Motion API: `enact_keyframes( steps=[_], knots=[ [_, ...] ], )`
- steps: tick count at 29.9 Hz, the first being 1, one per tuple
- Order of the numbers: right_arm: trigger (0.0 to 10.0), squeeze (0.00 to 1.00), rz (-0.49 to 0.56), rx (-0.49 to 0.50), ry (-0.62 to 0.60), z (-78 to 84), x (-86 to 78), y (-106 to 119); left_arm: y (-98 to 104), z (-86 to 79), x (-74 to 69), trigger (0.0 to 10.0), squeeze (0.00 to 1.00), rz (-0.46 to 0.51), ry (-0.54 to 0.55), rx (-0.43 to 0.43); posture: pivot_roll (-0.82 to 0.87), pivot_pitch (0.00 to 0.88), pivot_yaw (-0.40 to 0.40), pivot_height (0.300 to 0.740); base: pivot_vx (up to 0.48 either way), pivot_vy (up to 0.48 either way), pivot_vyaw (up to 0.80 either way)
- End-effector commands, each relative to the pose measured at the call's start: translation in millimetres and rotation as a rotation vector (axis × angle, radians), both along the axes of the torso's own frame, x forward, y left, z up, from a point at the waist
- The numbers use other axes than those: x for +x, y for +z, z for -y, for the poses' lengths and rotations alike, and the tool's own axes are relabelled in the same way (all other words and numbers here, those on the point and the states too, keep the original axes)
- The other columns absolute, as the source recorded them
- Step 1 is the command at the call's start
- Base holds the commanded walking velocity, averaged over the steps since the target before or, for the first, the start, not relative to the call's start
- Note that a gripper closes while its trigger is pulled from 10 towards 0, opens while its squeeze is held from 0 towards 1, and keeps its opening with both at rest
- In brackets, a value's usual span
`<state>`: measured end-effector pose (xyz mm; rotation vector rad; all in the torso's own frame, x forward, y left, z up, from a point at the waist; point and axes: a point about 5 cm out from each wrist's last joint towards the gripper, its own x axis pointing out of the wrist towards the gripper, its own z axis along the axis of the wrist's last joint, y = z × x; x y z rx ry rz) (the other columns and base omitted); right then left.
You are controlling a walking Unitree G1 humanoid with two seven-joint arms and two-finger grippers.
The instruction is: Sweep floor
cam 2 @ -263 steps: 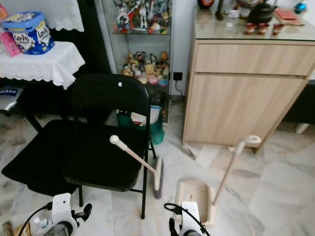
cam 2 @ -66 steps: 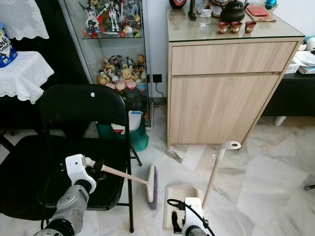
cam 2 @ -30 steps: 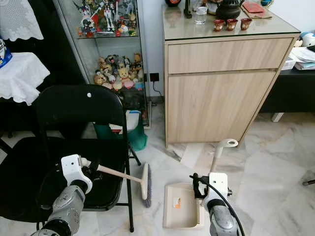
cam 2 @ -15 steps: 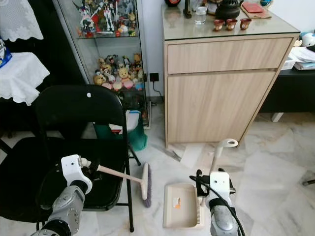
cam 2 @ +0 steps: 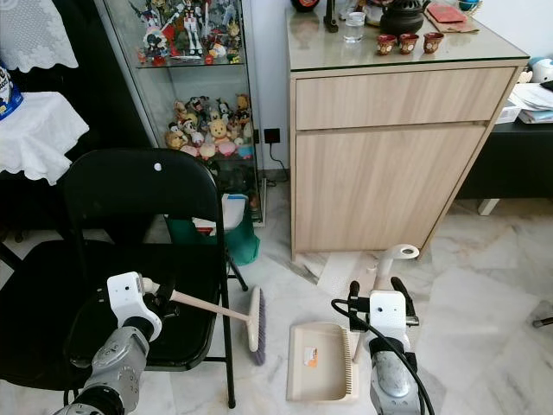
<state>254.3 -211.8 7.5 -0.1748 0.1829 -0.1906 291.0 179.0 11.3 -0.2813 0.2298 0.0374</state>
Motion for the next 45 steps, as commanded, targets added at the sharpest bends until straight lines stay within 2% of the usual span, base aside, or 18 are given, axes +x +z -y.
enact_keyframes(
  steps=[1,12,32,37,45],
  knots=[
    [10.0,0.00,0.003,0.049,-0.064,3.0,4.7,2.4,-5.1,-2.7,-4.5,10.0,0.00,-0.027,-0.008,0.026,-0.16,0.000,0.060,0.740,0.000,0.000,0.00],
    [10.0,0.00,0.026,0.049,-0.080,13.8,19.8,14.7,-4.3,-3.2,-4.0,10.0,0.00,-0.023,-0.003,0.028,-0.16,0.000,0.063,0.740,0.000,0.000,0.00],
    [10.0,0.00,-0.003,0.050,-0.064,35.0,34.6,24.9,-3.9,-7.6,-4.6,10.0,0.00,-0.023,0.005,0.041,-0.15,0.000,0.075,0.740,0.000,0.000,0.00],
    [10.0,0.00,-0.035,0.048,-0.027,41.3,38.2,26.6,-3.6,-10.3,-4.8,10.0,0.00,-0.023,0.005,0.050,-0.14,0.000,0.082,0.740,0.000,0.000,0.00],
    [10.0,0.00,-0.064,0.047,0.034,37.3,40.9,25.4,-2.7,-13.5,-4.6,10.0,0.00,-0.022,0.003,0.063,-0.13,0.000,0.095,0.740,0.000,0.000,0.00]
  ],
)
